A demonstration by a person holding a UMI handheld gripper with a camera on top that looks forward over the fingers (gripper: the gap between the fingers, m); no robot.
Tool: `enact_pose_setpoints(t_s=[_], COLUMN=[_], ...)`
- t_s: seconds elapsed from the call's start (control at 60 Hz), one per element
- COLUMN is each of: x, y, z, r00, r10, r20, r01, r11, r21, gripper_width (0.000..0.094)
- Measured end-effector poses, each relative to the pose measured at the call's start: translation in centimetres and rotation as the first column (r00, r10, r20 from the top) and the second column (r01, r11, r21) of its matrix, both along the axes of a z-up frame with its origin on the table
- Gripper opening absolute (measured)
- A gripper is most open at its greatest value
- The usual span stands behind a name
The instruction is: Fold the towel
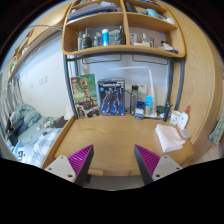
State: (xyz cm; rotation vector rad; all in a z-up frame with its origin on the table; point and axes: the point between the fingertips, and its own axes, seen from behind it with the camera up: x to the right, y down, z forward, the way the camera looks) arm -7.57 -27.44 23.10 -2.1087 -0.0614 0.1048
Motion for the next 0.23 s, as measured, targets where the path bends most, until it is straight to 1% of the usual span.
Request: enact_pose_setpoints(t_s=[0.233], x=[-0.26], y=[-0.57], z=[-0.38], r00=[1.0], r10=[0.004], r20=[0.014], r01=[-0.004], r11=[1.0], r21=[0.009], gripper_width=[0.0827])
